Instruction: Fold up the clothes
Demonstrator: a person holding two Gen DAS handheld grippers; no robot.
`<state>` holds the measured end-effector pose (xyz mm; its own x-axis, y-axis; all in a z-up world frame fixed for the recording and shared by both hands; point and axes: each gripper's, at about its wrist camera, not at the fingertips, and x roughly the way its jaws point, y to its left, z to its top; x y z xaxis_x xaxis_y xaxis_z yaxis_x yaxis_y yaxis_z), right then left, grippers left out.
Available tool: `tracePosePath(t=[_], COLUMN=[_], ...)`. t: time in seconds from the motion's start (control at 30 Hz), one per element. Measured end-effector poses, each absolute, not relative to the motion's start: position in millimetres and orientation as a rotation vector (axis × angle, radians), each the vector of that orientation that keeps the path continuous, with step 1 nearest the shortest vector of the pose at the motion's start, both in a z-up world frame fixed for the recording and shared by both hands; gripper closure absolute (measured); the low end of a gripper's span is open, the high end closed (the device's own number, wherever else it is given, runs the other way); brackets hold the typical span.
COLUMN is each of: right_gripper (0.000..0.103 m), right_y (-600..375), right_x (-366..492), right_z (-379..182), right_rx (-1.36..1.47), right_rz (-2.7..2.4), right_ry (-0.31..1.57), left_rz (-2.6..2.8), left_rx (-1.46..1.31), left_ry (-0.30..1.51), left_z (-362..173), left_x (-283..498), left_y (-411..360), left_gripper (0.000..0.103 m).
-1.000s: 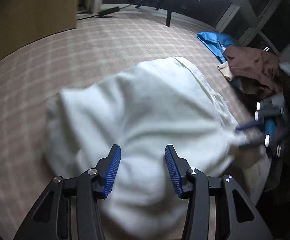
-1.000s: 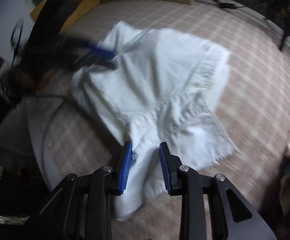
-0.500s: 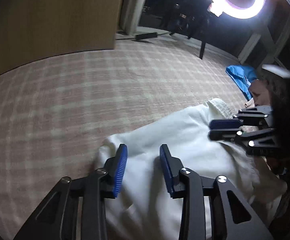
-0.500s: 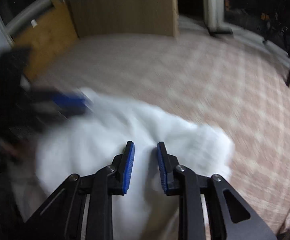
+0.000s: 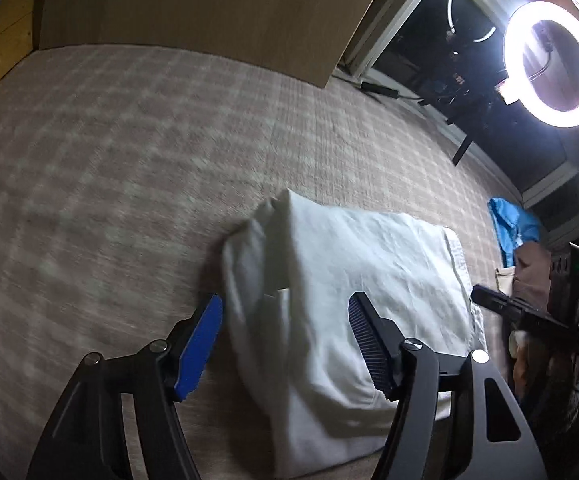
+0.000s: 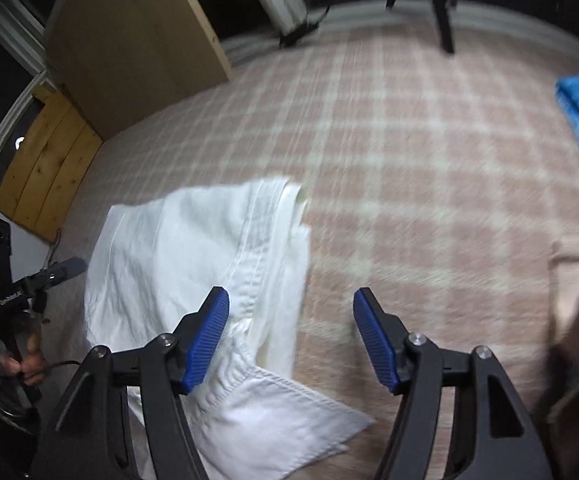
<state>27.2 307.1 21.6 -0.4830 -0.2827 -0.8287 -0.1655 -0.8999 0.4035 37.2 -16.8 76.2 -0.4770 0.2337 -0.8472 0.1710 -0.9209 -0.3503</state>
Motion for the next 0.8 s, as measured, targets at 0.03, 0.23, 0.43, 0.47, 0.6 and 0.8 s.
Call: tracePosePath(t=[0.03, 0.23, 0.43, 0.47, 0.6, 0.8], right_gripper=[0.037, 0.035, 0.061, 0.062, 0.070, 0.090], right_y=[304, 279, 256, 255, 262, 279], right_x=[26, 24, 28, 28, 27, 32], right_z=[19, 23, 24, 25, 27, 33], right_rx=[1.567, 1.541, 1.486, 1.484, 1.484, 1.418], right_rz=[-2.547, -2.617, -2.559, -2.550, -2.506, -2.456], right_ry=[-0.675, -0.437, -0.255, -0.245, -0.306, -0.498], left_rz=[2.601, 2.603, 2.615, 2.619, 2.630, 2.568], left_rx=[-1.605, -1.709, -1.710, -1.698, -1.646, -1.597], left_ry=[-0.602, -0.468, -0.439, -0.435, -0.426, -0.523], left_z=[74, 55, 53, 53, 54, 55], left_x=[34, 27, 27, 28, 33, 37], left_y=[-12, 11, 17, 18, 20, 14], left_gripper=[0.037, 0.037, 0.032, 0.032, 0.048, 0.085])
